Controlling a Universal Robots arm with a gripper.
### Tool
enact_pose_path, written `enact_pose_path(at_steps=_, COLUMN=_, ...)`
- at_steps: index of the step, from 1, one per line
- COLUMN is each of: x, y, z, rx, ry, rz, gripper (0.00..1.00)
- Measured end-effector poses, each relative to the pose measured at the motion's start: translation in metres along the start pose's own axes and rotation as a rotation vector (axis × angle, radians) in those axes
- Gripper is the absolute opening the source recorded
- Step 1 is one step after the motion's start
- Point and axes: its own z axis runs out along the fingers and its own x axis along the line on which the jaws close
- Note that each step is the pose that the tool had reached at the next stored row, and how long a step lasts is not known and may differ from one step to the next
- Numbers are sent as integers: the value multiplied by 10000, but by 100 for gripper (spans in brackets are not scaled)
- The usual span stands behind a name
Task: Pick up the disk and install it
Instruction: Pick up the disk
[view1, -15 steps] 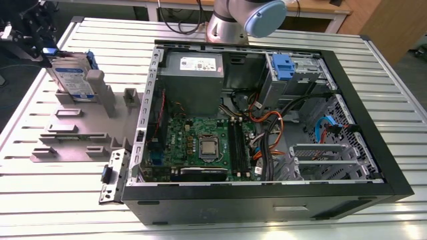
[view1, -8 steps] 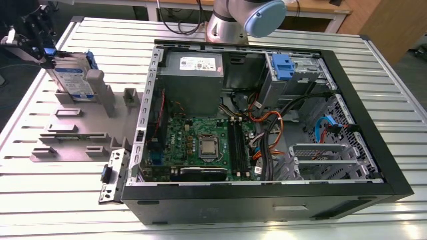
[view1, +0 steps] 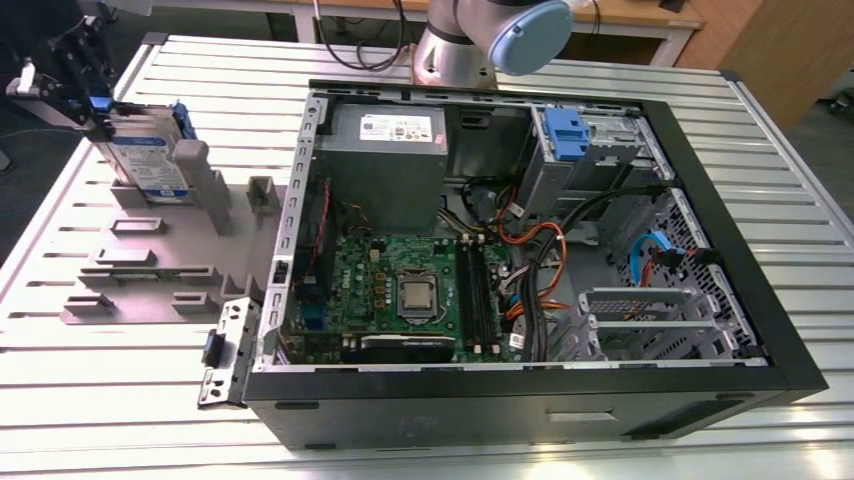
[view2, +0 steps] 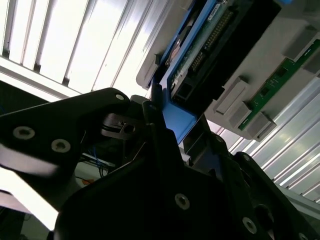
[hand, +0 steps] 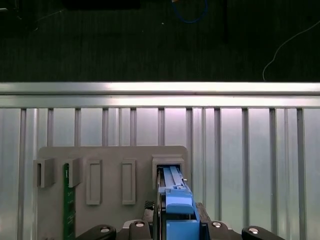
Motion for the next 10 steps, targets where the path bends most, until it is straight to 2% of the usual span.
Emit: enact_pose_path(at_steps=10, x=1, y=-1, z=15, rx=-1, ry=8, rz=-2, gripper=41)
